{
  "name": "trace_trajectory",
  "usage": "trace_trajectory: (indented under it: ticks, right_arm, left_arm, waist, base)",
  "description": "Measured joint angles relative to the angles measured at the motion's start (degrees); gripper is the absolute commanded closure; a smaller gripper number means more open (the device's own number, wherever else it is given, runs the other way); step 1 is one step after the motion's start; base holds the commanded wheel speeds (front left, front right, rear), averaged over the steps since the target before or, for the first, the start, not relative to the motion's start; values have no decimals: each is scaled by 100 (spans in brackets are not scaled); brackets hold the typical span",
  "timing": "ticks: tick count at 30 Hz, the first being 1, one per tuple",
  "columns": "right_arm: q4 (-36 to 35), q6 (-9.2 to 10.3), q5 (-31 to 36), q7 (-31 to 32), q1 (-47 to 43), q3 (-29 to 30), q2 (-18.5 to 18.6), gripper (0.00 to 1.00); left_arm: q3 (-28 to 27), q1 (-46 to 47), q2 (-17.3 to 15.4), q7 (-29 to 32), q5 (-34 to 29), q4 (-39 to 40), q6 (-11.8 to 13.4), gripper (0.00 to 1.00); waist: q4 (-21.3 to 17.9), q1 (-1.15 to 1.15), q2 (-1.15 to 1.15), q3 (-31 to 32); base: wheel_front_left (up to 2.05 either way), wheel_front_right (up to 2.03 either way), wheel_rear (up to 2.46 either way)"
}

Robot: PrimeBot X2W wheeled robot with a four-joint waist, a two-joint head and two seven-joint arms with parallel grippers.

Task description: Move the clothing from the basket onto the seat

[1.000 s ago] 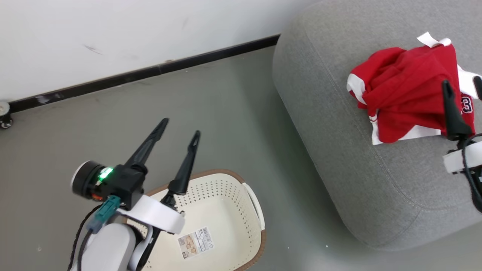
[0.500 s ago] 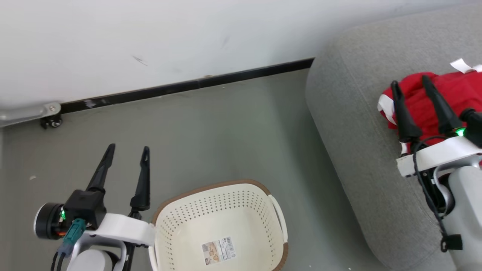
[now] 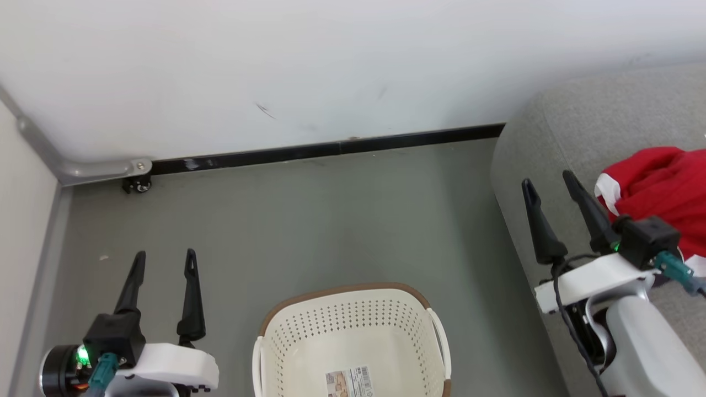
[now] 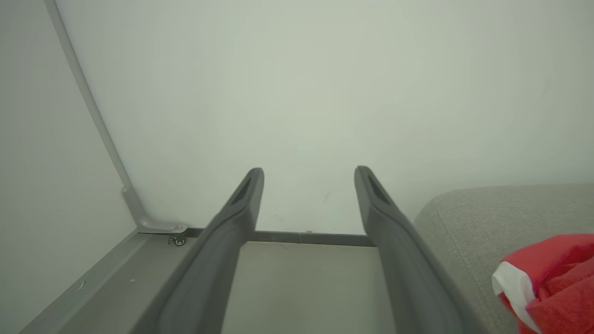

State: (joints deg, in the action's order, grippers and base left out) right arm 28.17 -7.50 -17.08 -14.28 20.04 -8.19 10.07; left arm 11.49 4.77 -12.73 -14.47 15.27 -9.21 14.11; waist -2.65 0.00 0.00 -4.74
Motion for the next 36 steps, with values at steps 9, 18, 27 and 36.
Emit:
trace_trajectory:
  ticks: [9,18,27,36]
  right_arm:
    - [-122,0,387,0,-642,236,-302,0]
    - [-389,0,710,0,-1224,461,-534,0]
    - [-613,1,894,54,-1753,592,-698,0]
    - [-916,1,1062,185,-2026,624,-726,0]
  left_arm:
    - [41,-240,80,0,-136,35,0,0]
    - [126,-361,152,0,-168,74,-3,0]
    - [111,-517,237,0,-163,96,-8,0]
    - [57,-648,220,0,-140,19,-8,0]
  waist:
    - [264,0,0,283]
    - [396,0,0,509]
    - [410,0,0,731]
    - [390,0,0,876]
  base:
    - [0,0,0]
    - [0,0,0]
    - [0,0,0]
    - [0,0,0]
